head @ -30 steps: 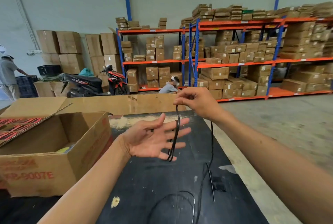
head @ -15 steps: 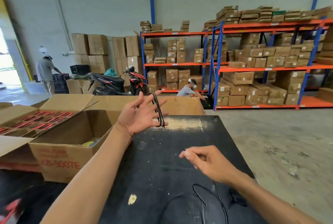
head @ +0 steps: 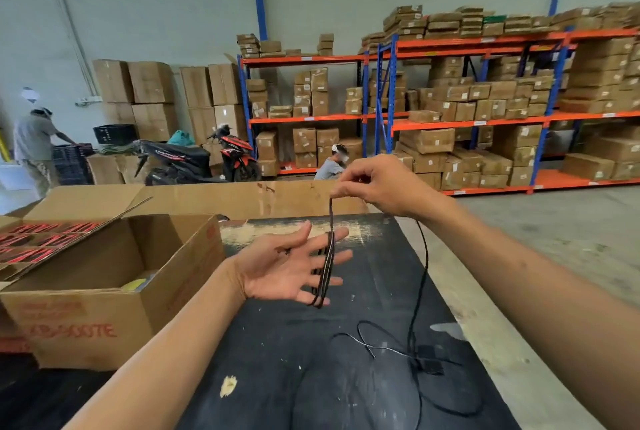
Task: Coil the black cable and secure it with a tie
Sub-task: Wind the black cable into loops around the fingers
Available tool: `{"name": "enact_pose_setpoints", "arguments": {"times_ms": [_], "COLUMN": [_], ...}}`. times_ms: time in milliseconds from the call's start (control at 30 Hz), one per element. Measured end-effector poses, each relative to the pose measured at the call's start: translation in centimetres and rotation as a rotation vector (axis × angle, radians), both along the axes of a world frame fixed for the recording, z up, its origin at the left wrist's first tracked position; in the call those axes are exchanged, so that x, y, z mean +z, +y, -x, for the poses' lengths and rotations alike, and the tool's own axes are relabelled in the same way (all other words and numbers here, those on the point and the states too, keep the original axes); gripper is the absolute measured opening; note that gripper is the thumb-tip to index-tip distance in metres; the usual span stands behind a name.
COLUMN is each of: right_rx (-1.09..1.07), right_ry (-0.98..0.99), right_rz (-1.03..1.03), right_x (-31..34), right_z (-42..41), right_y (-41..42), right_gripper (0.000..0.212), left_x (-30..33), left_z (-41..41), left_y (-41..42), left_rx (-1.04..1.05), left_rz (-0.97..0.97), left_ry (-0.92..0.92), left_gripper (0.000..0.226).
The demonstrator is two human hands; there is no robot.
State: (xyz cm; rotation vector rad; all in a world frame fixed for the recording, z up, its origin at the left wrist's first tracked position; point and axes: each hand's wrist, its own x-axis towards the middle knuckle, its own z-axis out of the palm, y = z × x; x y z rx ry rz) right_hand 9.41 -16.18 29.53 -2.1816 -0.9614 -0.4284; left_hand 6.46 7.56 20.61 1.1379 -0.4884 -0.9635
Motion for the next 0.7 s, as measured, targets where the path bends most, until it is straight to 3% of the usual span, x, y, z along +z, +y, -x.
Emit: {"name": "enact_pose_setpoints", "arguments": {"times_ms": [133,200,300,500,700], "right_rx": [0.016,0.058,0.058,0.085,0.120], "right_ry": [0.157,0.228,0.334,0.433,0.305], "right_rz": [-0.028,-0.066,-0.080,-0.082,-0.004], "right_x": [-2.9,-5.4,-9.6,-17.5,-18.5], "right_z": [-1.7,-1.8,-0.9,2.7,5.7], "right_y": [0.0,0.4,1.0,2.2,1.7], "right_gripper": [0.012,0.025,0.026,0.039,0.032], "left_x": [1.5,2.3,3.8,6.9,8.3], "left_z": [1.1,1.3,1.1,-0.6,-2.4], "left_y": [-1.2,-1.0,-0.4,2.0,3.6], "left_rx": [-0.134,-0.148,-0.097,0.244,0.631], "left_rz": [0.112,0.181,0.258,0.321,0.214], "left_ry": [-0.035,-0.081,-0.159,-0.247,-0.254], "left_gripper": [0.065,0.065,0.064,0.061,0.057]}}
